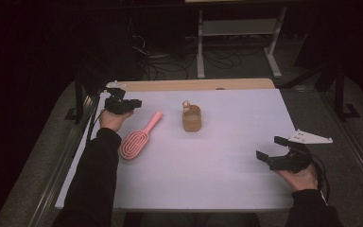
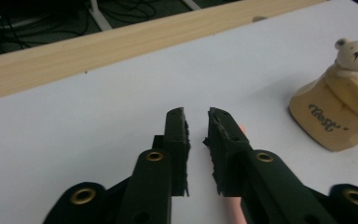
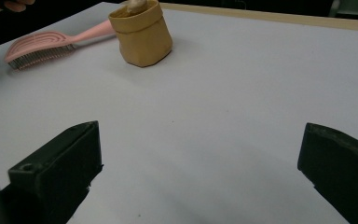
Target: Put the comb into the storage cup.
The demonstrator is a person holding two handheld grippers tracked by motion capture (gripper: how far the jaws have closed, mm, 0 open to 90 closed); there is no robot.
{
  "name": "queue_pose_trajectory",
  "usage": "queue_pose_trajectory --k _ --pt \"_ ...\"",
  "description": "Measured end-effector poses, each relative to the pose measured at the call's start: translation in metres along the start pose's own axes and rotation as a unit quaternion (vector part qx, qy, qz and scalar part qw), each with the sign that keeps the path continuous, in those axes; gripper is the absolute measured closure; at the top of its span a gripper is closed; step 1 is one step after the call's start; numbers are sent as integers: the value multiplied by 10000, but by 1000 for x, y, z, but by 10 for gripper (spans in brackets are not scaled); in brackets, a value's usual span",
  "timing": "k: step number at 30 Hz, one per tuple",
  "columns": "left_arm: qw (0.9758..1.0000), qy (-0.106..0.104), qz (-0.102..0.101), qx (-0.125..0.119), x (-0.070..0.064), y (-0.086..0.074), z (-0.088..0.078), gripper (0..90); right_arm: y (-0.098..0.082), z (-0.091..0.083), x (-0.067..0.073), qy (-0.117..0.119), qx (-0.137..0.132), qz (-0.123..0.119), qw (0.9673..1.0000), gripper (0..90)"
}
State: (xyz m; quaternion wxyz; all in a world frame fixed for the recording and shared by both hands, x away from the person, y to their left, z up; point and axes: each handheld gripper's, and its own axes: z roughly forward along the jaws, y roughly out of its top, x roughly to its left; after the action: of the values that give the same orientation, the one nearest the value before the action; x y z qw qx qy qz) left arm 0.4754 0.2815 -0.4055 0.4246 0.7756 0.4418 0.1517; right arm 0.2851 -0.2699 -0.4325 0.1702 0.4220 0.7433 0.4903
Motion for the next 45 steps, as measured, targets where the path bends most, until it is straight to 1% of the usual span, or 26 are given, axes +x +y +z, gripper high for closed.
queue_pose_trajectory --k 1,2,4,5,7,8,9,11,13,14,15,16,19,22,26,28,31,32,36,37,38,40,41,42,43,45 --pt "10000 43 16 56 0 -1 2 811 0 0 0 -1 -3 3 10000 0" --pt "9999 74 42 109 -1 -1 4 811 0 0 0 -1 -3 3 10000 0" --pt "9998 33 30 187 -1 -2 10 871 0 0 -1 -5 -12 10 10000 0" --pt "9998 33 30 187 -1 -2 10 890 0 -1 -1 -5 -12 16 10000 0" --pt "9997 51 -11 246 -1 -4 14 893 0 -1 -1 -6 -11 16 10000 0" --pt "9992 -37 -91 388 0 -6 18 895 0 -1 -1 -4 -12 6 10000 0" --pt "9992 -37 -91 388 0 -6 18 896 0 -1 -1 -4 -12 6 10000 0" --pt "9984 -81 19 558 -3 -7 23 897 -1 0 -1 -5 3 19 10000 0" --pt "9980 -118 34 616 -6 -8 27 897 -1 0 -1 -9 11 20 10000 0" --pt "9976 -64 78 686 -8 -7 30 897 -1 1 -1 -4 25 5 10000 0" --pt "9969 38 178 770 -10 -6 32 897 -1 1 -1 -4 25 5 10000 0" --pt "9965 112 225 803 -12 -5 33 897 -1 1 -1 -5 29 -10 10000 0" --pt "9965 233 211 774 -16 -3 37 897 -1 1 0 -2 48 -14 10000 0" --pt "9957 236 204 869 -17 -2 42 897 -1 1 -1 3 46 -10 10000 0" --pt "9948 151 189 994 -20 -5 49 898 -1 1 -2 4 49 5 10000 0" --pt "9935 138 236 1103 -22 -6 53 898 -1 1 -2 7 57 4 10000 0" --pt "9902 175 310 1352 -25 -8 60 898 -1 1 -1 4 62 -5 10000 0" --pt "9895 177 316 1402 -25 -9 62 898 -1 1 -1 5 61 -4 10000 0" --pt "9887 90 306 1465 -27 -11 64 898 -1 2 -2 7 73 -2 10000 0" --pt "9881 83 341 1498 -28 -11 65 898 -1 2 -2 9 81 -6 10000 0" --pt "9881 83 341 1498 -28 -11 65 898 -1 2 -2 9 81 -6 10000 0" --pt "9865 91 386 1590 -29 -12 66 898 -1 2 -1 12 89 -12 10000 0" --pt "9852 96 466 1649 -31 -11 66 898 -1 2 -1 8 91 -6 10000 0" --pt "9852 96 466 1649 -31 -11 66 898 -1 2 -1 8 91 -6 10000 0" --pt "9841 86 529 1693 -31 -11 66 898 -1 2 -2 7 91 -7 10000 0" --pt "9830 16 570 1746 -33 -10 65 898 -1 2 -2 4 95 2 10000 0"
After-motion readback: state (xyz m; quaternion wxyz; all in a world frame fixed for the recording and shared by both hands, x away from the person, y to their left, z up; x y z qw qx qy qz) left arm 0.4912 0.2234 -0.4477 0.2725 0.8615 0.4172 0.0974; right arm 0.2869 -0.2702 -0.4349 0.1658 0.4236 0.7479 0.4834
